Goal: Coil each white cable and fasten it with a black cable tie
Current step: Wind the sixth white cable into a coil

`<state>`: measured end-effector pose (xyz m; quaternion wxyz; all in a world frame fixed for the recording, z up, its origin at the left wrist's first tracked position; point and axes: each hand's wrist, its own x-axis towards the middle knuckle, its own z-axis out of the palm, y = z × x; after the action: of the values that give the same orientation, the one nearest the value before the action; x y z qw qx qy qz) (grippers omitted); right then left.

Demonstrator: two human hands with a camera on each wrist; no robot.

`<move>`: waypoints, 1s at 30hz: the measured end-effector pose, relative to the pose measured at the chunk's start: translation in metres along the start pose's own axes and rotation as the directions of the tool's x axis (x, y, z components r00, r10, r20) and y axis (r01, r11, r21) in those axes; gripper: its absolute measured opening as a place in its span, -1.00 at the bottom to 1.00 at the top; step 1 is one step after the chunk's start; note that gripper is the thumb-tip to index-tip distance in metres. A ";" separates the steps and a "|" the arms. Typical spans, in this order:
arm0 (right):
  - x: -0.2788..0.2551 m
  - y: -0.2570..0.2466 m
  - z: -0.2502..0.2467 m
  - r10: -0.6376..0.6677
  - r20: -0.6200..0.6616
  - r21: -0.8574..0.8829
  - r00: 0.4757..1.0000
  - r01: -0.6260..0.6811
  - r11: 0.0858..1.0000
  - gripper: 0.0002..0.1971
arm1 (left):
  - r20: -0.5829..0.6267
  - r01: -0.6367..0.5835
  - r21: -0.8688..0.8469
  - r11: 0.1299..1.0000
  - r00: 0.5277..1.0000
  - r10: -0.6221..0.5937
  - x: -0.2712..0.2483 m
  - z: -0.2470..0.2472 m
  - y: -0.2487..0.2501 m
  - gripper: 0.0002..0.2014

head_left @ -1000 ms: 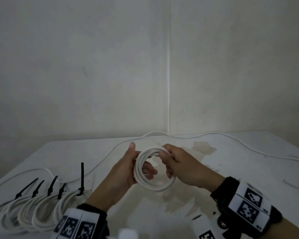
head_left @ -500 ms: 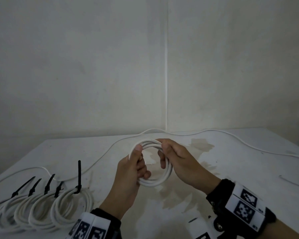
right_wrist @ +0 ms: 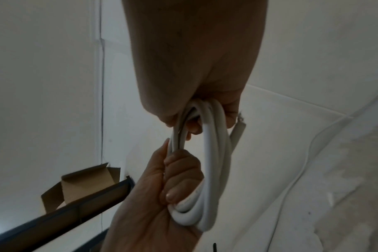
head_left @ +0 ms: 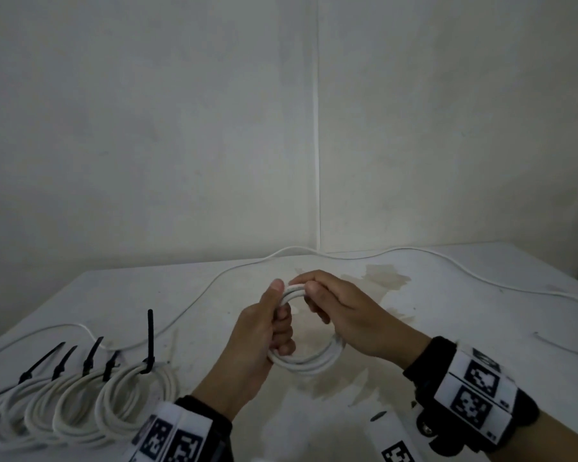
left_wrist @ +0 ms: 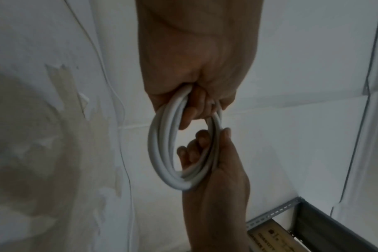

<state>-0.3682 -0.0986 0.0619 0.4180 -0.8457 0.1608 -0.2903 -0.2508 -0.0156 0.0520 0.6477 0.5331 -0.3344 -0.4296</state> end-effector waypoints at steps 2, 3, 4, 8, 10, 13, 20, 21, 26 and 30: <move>-0.002 0.002 -0.003 0.083 -0.001 0.146 0.997 -0.082 0.986 -0.72 | -0.045 -0.008 -0.035 0.999 0.999 0.007 0.001 0.001 -0.001 -0.55; -0.003 0.002 -0.005 0.114 0.017 0.216 0.993 -0.115 0.970 -0.71 | -0.064 -0.012 -0.050 0.999 0.998 0.009 0.001 0.000 -0.001 -0.55; -0.003 0.002 -0.007 0.141 0.046 0.284 0.989 -0.149 0.947 -0.71 | -0.080 -0.018 -0.059 0.998 0.997 0.014 0.002 -0.001 -0.001 -0.55; 0.000 0.001 -0.014 0.176 0.141 0.401 0.974 -0.219 0.890 -0.72 | -0.111 -0.036 -0.056 0.998 0.993 0.030 0.002 0.000 -0.001 -0.54; 0.002 0.001 -0.015 0.161 0.120 0.355 0.980 -0.194 0.915 -0.73 | -0.115 -0.040 -0.045 0.998 0.993 0.034 0.002 0.001 0.000 -0.55; 0.001 0.003 -0.016 0.167 0.091 0.332 0.982 -0.188 0.924 -0.75 | -0.111 -0.043 -0.013 0.999 0.993 0.041 0.003 0.001 -0.001 -0.55; -0.001 0.007 -0.017 0.215 0.083 0.362 0.973 -0.230 0.903 -0.81 | -0.064 -0.022 0.015 1.000 0.998 0.022 0.002 0.002 -0.004 -0.47; -0.001 0.007 -0.017 0.212 0.076 0.351 0.974 -0.225 0.909 -0.82 | -0.064 -0.021 0.018 1.000 0.998 0.022 0.002 0.002 -0.003 -0.48; 0.001 0.005 -0.019 0.173 0.065 0.331 0.983 -0.184 0.925 -0.80 | -0.067 -0.043 -0.023 0.999 0.997 0.041 0.004 0.005 0.001 -0.55; -0.001 0.004 -0.016 0.163 0.028 0.266 0.986 -0.164 0.950 -0.77 | -0.063 -0.029 -0.062 0.998 0.998 0.025 0.002 0.005 -0.004 -0.55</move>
<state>-0.3786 -0.1104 0.0661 0.5515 -0.7660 0.1884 -0.2714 -0.2556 -0.0198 0.0493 0.6800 0.5211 -0.3075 -0.4141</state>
